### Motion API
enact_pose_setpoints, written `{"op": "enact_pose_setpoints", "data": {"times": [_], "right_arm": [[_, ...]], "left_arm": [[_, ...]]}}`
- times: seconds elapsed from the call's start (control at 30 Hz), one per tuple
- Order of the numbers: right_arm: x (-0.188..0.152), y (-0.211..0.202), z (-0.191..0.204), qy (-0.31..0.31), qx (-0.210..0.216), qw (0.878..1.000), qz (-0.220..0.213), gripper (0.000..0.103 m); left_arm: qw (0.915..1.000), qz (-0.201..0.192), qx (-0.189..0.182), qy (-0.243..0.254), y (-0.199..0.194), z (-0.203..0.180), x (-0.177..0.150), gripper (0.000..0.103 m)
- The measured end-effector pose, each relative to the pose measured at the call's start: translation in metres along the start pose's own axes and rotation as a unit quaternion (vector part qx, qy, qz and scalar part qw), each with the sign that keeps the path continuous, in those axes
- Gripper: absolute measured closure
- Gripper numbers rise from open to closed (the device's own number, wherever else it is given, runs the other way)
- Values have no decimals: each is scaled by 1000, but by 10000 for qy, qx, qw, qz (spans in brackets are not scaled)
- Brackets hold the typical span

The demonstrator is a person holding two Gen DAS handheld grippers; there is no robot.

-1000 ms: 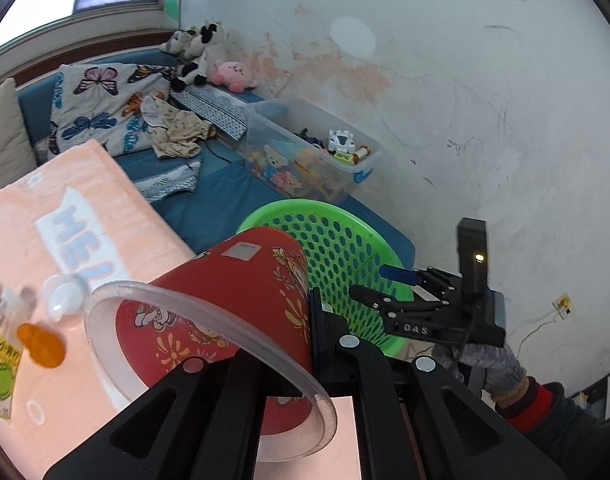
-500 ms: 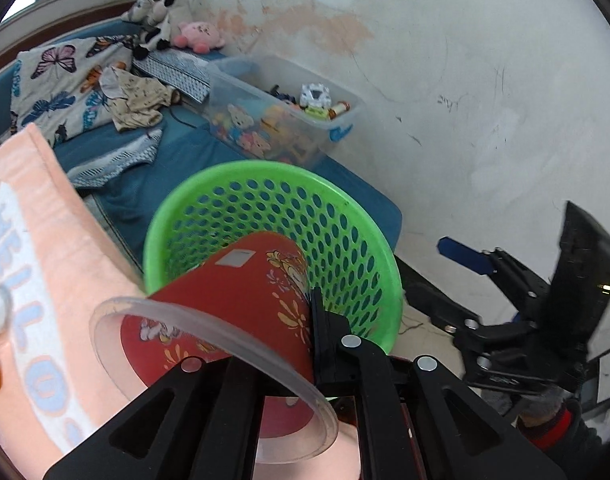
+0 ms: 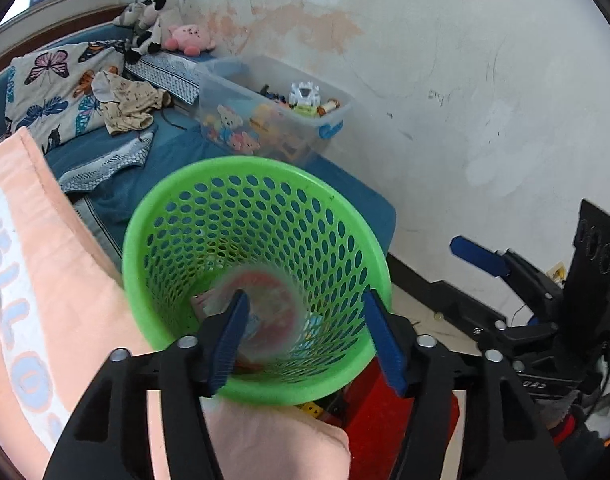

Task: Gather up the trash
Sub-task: 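Drop the milk carton into basket with right while left drops red cup, then grasp the juice bottle with left while right grasps the orange peel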

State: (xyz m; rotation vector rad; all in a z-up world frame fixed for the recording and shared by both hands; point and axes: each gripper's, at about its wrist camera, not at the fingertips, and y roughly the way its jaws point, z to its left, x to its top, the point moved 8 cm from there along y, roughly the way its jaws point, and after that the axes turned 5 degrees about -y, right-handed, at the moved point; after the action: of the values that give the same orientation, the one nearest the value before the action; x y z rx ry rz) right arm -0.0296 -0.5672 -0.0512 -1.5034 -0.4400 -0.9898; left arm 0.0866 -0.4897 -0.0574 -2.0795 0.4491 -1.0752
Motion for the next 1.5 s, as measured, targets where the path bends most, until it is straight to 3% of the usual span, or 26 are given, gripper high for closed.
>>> {"op": "enact_pose_setpoints", "data": {"times": [0.17, 0.33, 0.67, 0.83, 0.97, 1.2, 1.5], "right_arm": [[7, 0, 24, -198, 165, 9997, -43, 23], [16, 8, 61, -473, 423, 9980, -48, 23], [41, 33, 142, -967, 1068, 9896, -6, 23], [47, 46, 182, -1227, 1359, 9831, 83, 23], [49, 58, 206, -1400, 1501, 9785, 171, 23], [53, 83, 240, -1645, 1679, 9714, 351, 23], [45, 115, 278, -1894, 1872, 9617, 651, 23]], "left_arm": [[9991, -341, 152, -191, -37, 22, -4, 42], [9941, -758, 675, -377, -85, 63, -13, 42], [9699, -1115, 2026, -768, -166, 174, -36, 42], [9558, -984, 2596, -972, -193, 242, -45, 42], [9505, -795, 2786, -1121, -201, 286, -53, 42], [9531, -372, 2765, -1174, -190, 328, -68, 42], [9516, -202, 2944, -855, -178, 341, -57, 41]]}}
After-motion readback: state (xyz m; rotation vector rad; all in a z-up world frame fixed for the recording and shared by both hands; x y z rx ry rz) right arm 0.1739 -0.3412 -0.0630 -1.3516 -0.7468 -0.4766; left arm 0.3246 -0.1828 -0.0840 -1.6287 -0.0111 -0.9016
